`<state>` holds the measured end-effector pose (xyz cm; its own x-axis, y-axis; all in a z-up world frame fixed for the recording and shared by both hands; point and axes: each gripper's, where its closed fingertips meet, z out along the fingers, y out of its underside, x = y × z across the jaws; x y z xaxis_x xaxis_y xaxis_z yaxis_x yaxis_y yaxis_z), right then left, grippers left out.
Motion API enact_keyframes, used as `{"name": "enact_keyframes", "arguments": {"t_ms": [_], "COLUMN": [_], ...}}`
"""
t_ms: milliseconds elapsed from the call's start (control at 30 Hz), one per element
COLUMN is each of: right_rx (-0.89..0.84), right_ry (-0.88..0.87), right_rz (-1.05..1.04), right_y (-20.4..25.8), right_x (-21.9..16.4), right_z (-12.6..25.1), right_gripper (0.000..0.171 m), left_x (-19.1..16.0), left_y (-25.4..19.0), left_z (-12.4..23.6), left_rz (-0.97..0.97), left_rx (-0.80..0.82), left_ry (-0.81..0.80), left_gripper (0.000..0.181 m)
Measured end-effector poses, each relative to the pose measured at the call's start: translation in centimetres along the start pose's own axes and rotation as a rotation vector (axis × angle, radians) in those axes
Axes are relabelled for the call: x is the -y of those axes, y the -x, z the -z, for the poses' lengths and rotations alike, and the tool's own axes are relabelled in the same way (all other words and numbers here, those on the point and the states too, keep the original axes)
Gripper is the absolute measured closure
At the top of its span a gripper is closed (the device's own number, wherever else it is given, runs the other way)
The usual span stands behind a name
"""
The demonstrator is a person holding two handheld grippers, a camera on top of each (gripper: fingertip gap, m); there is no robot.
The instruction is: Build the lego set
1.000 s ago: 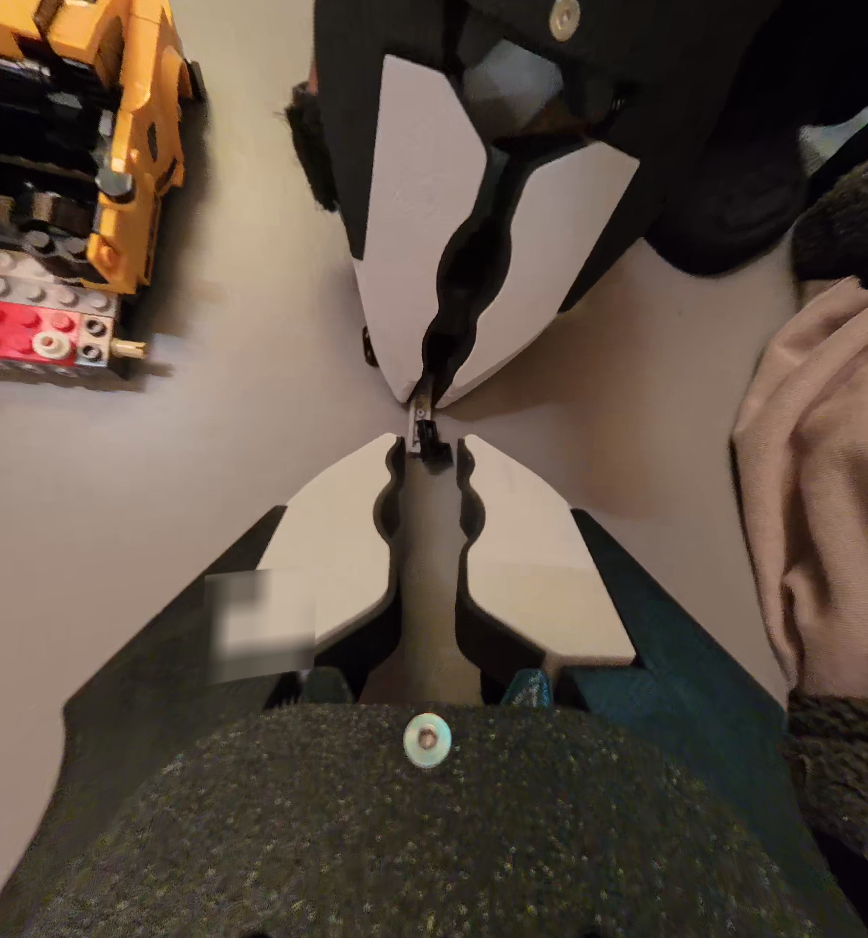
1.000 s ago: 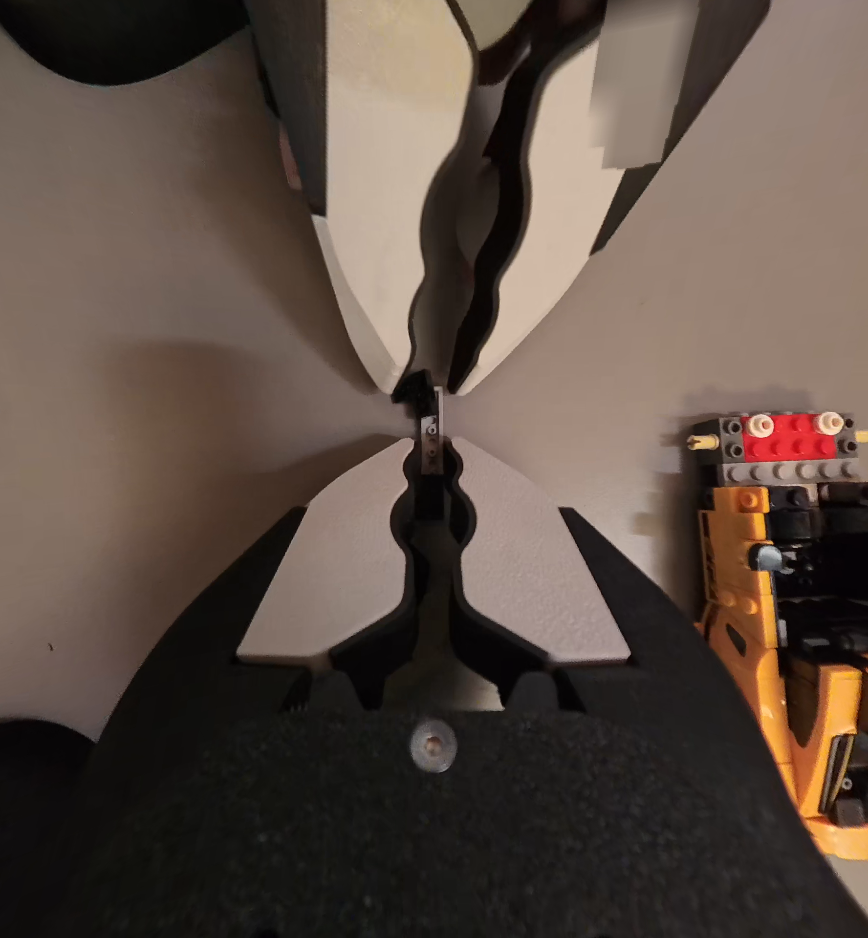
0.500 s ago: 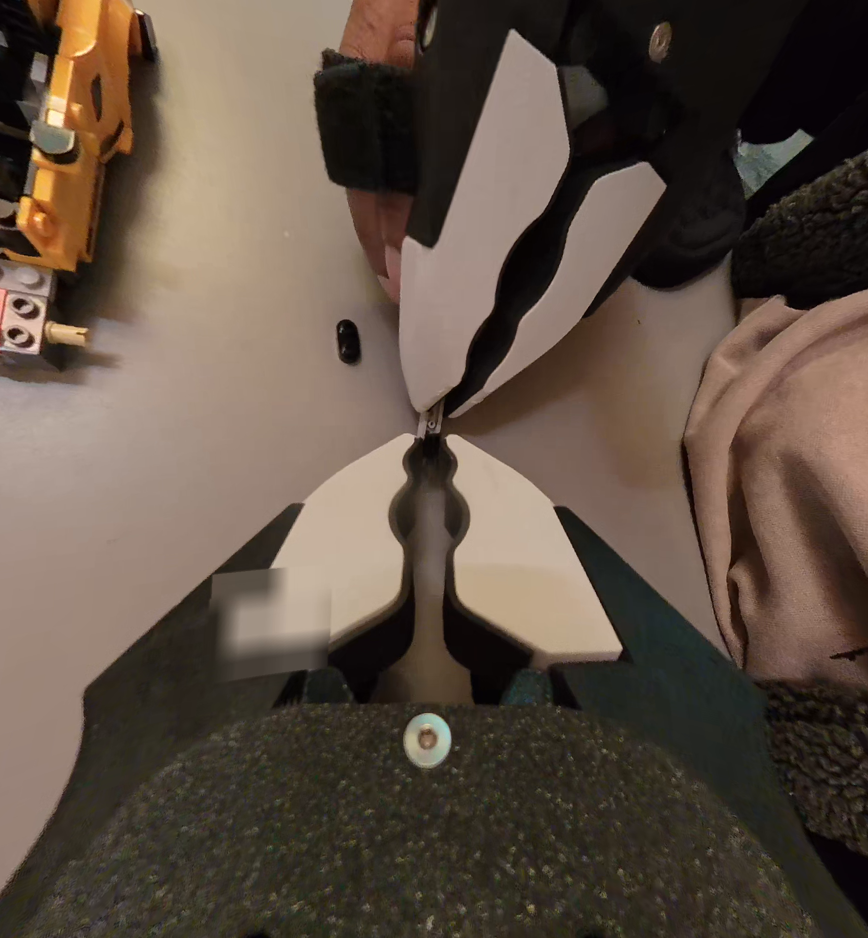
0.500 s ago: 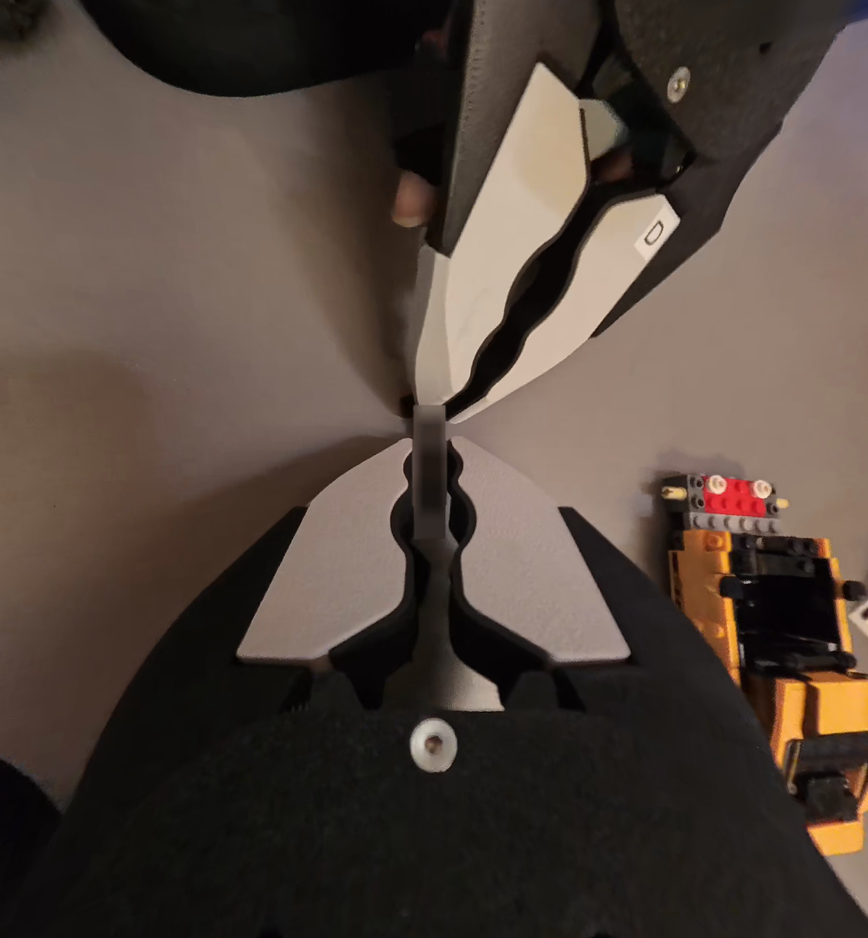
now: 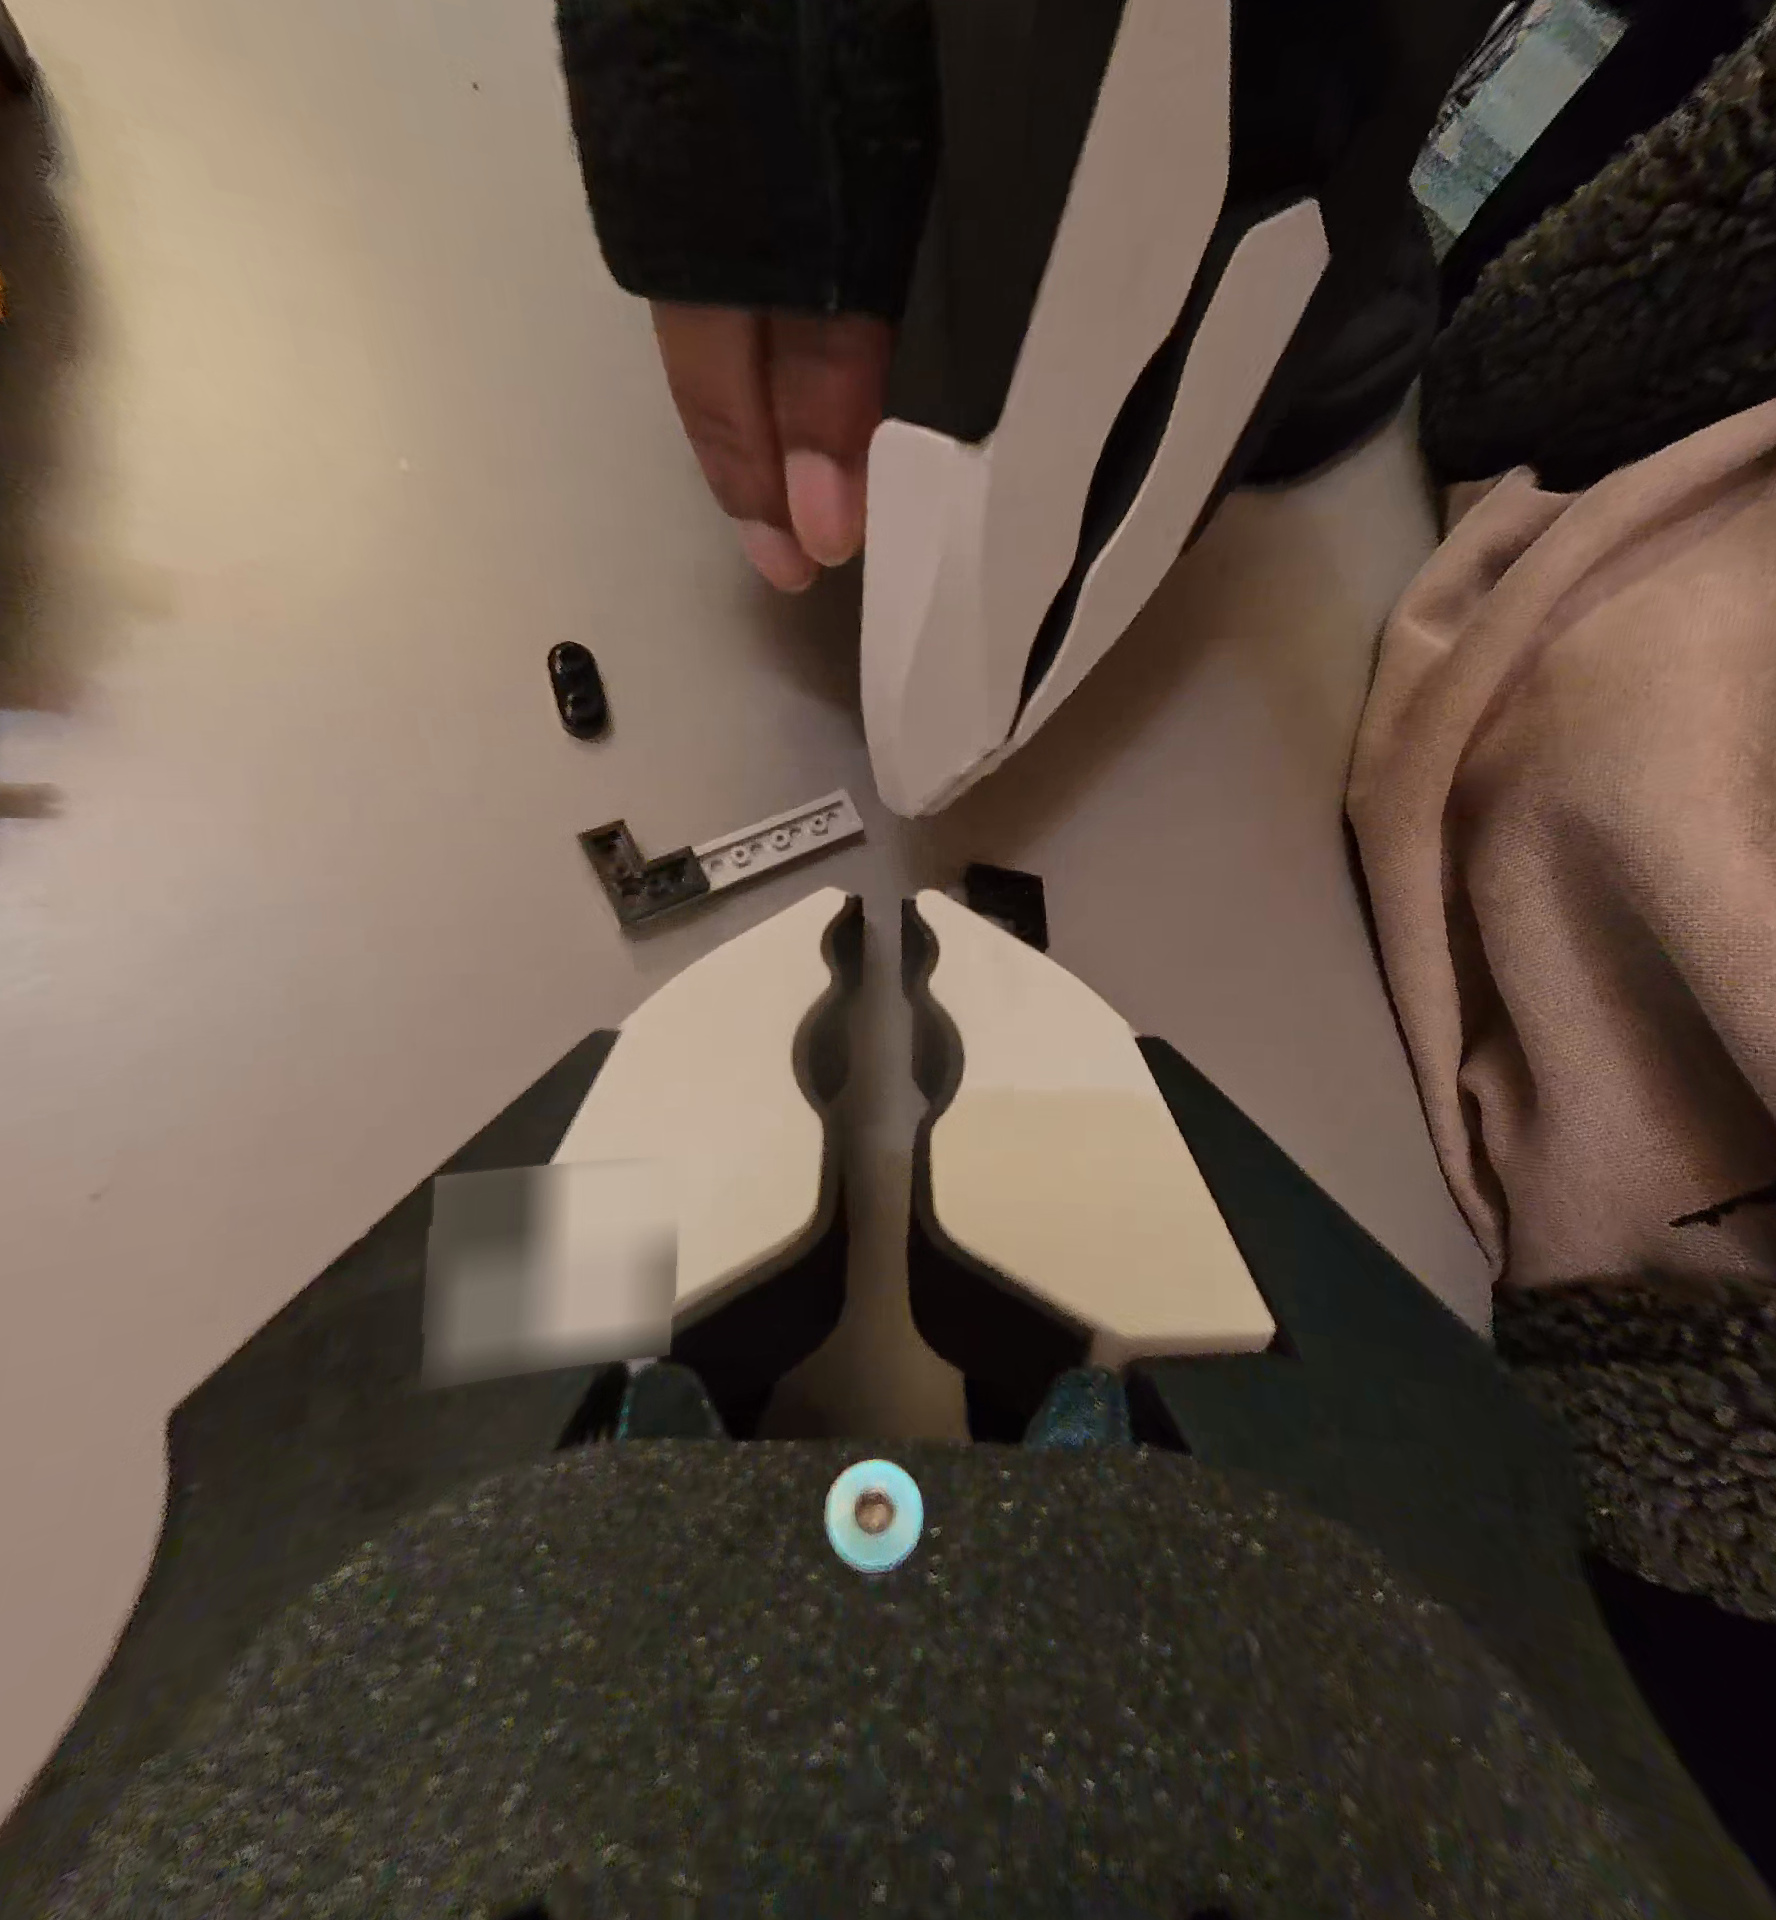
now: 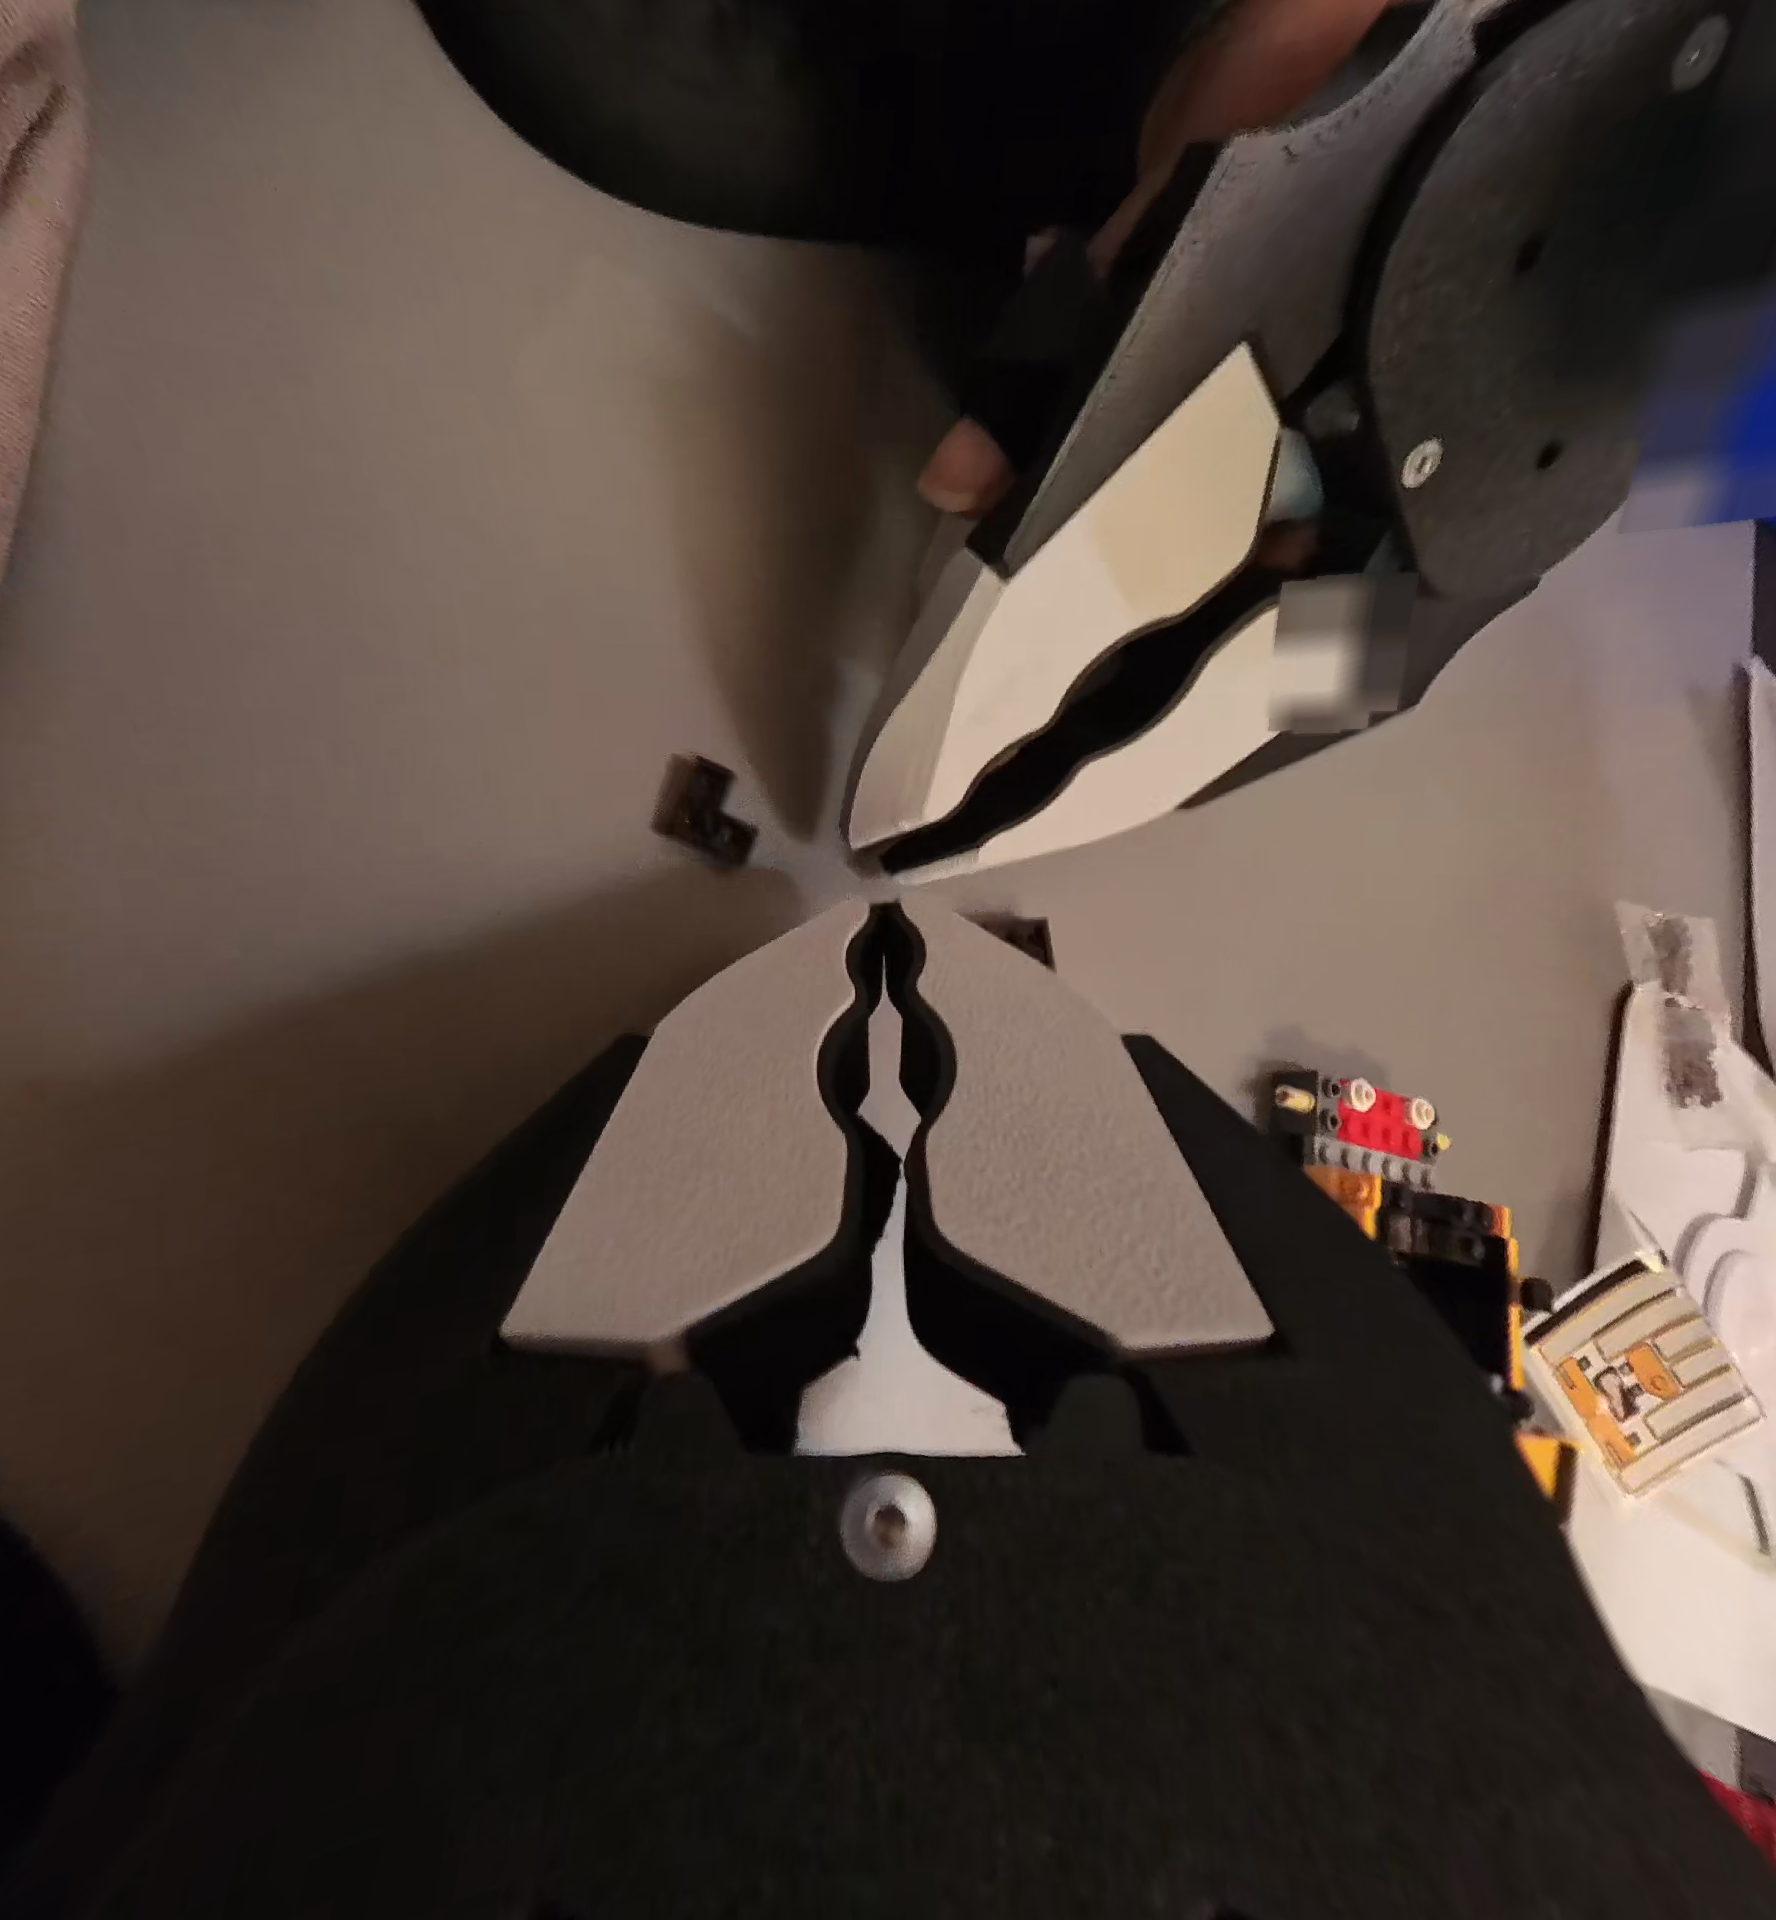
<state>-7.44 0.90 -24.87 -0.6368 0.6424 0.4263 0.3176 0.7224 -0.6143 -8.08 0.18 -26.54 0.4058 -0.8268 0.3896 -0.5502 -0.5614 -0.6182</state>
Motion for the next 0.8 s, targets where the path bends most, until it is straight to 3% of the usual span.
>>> {"name": "enact_keyframes", "arguments": {"t_ms": [167, 467, 800], "right_rx": [0.061, 0.210, 0.113], "right_ry": [0.018, 0.062, 0.150], "right_rz": [-0.141, -0.239, -0.299], "right_y": [-0.3, 3.0, -2.5], "right_x": [-1.1, -0.8, -4.1], "right_z": [0.7, 0.7, 1.1], "right_gripper": [0.171, 0.161, 0.144], "left_x": [0.2, 0.5, 1.1], "left_y": [0.7, 2.0, 2.9], "left_z": [1.0, 0.6, 0.1], "left_rz": [0.005, 0.031, -0.112], "left_rx": [0.043, 0.093, 0.021], "left_ry": [-0.027, -0.030, 0.086], "left_gripper": [0.175, 0.166, 0.159]}}
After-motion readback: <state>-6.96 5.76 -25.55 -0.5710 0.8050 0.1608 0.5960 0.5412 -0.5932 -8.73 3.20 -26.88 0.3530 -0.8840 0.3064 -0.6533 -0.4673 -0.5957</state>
